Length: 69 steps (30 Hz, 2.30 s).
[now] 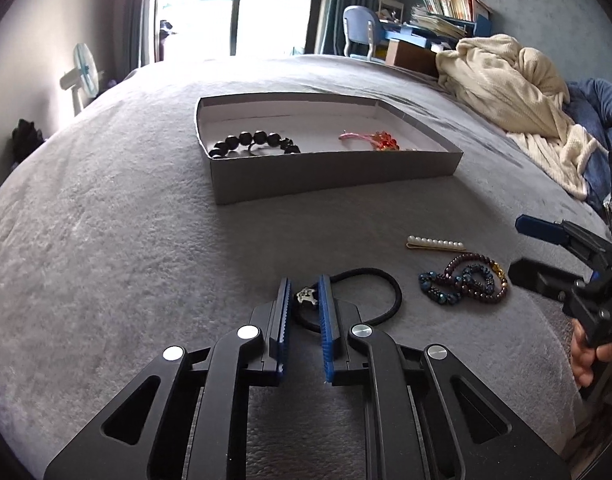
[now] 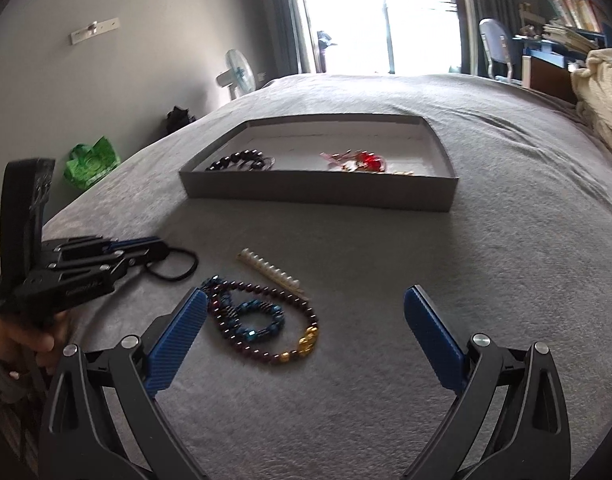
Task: Organize jewelry
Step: 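Grasp the dark red bead bracelet with the right gripper while the left gripper holds the hair tie, then carry the hair tie and red bead bracelet into the tray, open both grippers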
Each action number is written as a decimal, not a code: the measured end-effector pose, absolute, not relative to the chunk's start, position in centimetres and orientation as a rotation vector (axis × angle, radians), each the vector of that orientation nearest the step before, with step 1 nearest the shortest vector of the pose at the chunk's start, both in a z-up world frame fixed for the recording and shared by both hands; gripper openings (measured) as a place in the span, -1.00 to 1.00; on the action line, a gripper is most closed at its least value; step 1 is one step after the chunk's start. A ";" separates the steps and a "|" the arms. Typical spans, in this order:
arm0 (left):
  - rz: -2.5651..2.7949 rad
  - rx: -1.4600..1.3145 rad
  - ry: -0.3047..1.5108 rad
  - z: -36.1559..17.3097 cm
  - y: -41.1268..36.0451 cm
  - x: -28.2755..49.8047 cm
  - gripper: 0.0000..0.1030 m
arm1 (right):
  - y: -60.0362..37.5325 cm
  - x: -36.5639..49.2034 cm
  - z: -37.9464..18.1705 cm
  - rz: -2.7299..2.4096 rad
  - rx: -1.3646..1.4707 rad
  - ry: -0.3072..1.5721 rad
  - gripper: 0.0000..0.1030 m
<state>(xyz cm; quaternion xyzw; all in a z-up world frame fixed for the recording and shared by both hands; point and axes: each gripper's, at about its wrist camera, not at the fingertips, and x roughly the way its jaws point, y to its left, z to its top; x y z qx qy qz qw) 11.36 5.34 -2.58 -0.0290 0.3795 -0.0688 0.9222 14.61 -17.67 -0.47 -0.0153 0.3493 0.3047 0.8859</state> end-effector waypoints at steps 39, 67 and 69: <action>-0.132 0.014 0.813 -3.0 4.1 11.9 -0.74 | -18.5 14.0 -0.9 0.595 -0.001 0.749 -0.88; -0.156 -0.061 0.637 5.2 5.6 13.6 -0.75 | -20.5 17.5 6.3 0.570 0.058 0.570 -0.88; -0.154 -0.064 0.629 5.8 5.7 14.1 -0.75 | -20.5 18.2 6.7 0.568 0.054 0.563 -0.88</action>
